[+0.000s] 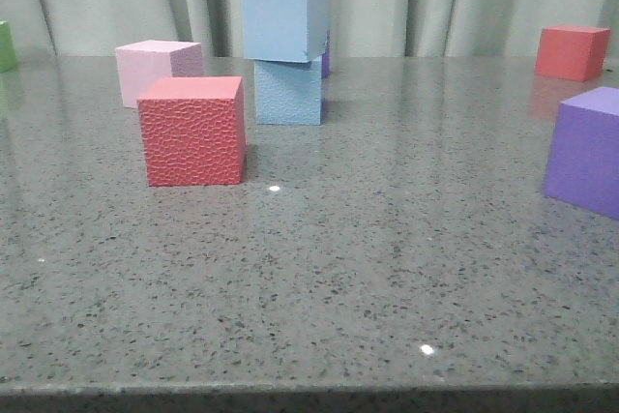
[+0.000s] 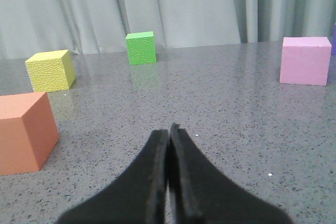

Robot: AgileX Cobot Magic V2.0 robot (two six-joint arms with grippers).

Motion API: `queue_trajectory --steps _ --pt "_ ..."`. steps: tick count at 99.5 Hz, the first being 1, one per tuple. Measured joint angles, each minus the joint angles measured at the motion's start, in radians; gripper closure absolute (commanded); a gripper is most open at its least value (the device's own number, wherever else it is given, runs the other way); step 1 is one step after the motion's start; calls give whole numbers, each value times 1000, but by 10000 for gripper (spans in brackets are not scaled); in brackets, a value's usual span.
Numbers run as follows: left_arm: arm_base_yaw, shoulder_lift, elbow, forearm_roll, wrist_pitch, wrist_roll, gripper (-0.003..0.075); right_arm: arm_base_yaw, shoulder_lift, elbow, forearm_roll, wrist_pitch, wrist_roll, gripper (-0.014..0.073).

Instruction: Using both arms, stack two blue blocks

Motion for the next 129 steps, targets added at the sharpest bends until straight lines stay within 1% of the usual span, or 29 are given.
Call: queue_trajectory --steps 9,14,21,27,42,61,74,89,129 --pt "0 0 0 0 0 0 738 -77 0 77 16 -152 -9 707" --pt "0 0 0 0 0 0 738 -116 0 115 24 -213 -9 707" --pt "0 0 0 0 0 0 738 -156 0 158 25 -260 7 707" --pt "0 0 0 0 0 0 739 -185 -7 186 28 -264 24 707" --pt "0 0 0 0 0 0 738 -246 -40 225 37 -224 41 707" --pt "0 0 0 0 0 0 738 -285 -88 251 47 -152 42 707" --pt "0 0 0 0 0 0 738 -285 -129 251 48 -83 42 707" --pt "0 0 0 0 0 0 738 -285 -135 251 48 -11 42 707" --pt "0 0 0 0 0 0 738 -285 -135 251 51 13 42 707"
